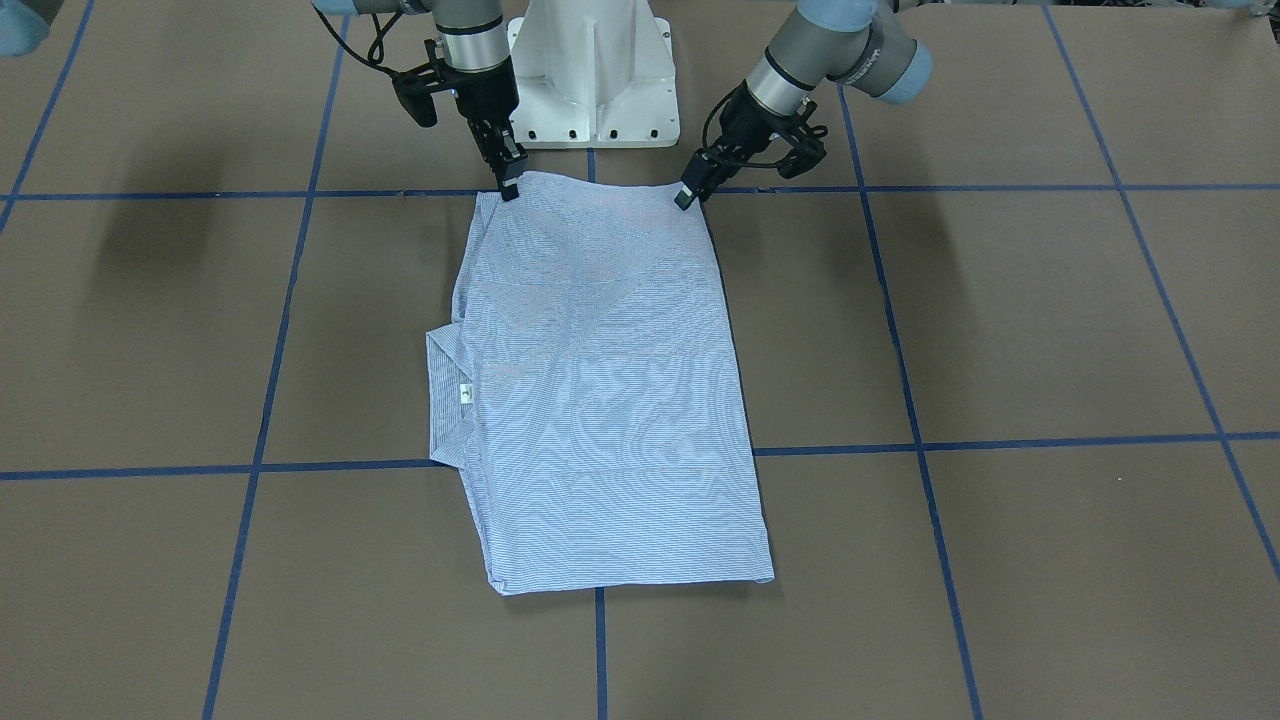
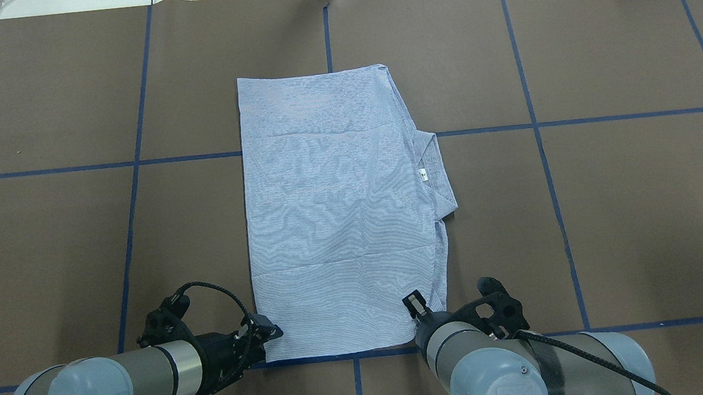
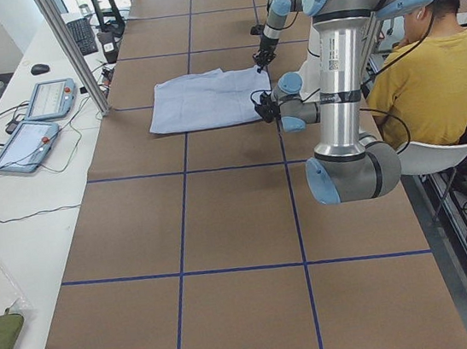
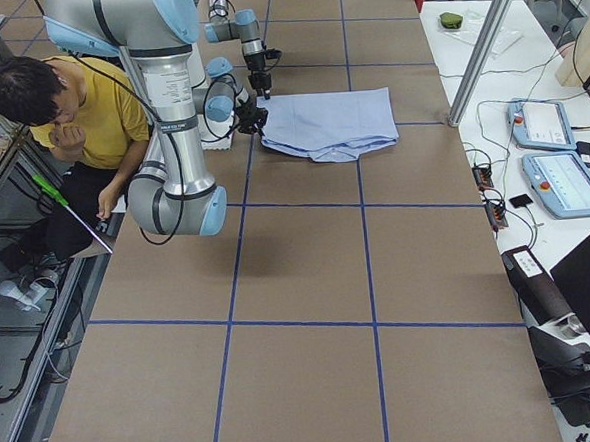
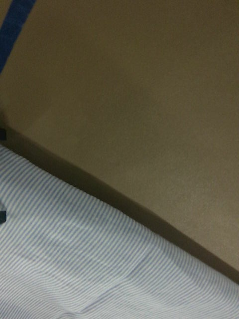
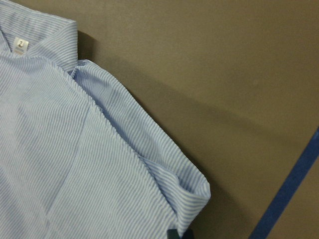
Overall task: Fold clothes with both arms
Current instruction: 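Grasp the two near corners of the shirt with both grippers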
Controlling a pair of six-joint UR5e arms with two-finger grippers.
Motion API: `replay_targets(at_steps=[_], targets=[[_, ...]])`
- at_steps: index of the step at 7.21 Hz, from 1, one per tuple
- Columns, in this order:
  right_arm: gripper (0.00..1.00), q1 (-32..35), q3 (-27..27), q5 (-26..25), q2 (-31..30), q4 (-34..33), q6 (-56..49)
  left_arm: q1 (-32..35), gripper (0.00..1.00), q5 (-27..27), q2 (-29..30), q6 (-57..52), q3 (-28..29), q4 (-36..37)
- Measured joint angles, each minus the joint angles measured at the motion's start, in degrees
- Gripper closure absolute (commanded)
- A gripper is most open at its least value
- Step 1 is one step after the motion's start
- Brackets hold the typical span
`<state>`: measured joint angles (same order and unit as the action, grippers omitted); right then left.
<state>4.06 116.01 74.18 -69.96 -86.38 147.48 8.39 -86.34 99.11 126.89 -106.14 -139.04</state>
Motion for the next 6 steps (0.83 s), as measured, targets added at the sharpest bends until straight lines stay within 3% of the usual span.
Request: replay_targets(at_steps=[1,4,6], targets=[[1.0,-0.02,-0.01,0.0,0.05,0.04,0.0,-0.29,1.0,0.04,-0.09,0.9,-0.02,0.0],[1.0,0.01,0.32,0.0,-0.08,0.07,0.0,-0.95,1.0,0.06,-0.27,2.12,-0.55,0.0],[1.0,0.22,3.06,-0.05,-0.49,-0.1,0.02,-1.0,1.0,-0.18,-2.54,2.25,-5.35,0.0]])
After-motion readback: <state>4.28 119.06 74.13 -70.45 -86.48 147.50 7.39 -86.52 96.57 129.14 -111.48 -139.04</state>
